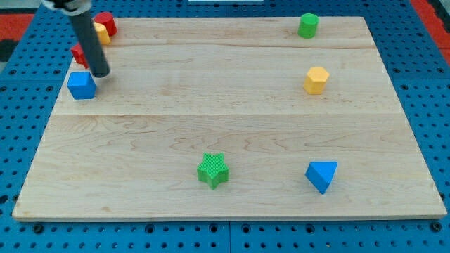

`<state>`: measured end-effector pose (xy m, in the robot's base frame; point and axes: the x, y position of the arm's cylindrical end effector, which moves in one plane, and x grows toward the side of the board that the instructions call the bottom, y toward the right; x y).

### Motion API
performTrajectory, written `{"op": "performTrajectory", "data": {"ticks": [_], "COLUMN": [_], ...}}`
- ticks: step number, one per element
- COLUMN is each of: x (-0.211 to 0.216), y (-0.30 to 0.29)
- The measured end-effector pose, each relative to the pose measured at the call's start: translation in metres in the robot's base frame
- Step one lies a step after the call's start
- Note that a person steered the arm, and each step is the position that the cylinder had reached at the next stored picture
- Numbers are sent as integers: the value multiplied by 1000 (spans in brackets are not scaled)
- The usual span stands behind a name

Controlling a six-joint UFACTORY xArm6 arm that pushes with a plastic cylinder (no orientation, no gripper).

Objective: Place the yellow hexagon bottom of the red star

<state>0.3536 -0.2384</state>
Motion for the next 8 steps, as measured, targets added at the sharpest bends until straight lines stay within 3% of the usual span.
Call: {"op": "performTrajectory", "data": {"ticks": [1, 2, 5, 6, 7, 8], "x": [47, 65, 66, 31, 6, 23], "y": [-3, 31, 414, 471, 407, 374]}}
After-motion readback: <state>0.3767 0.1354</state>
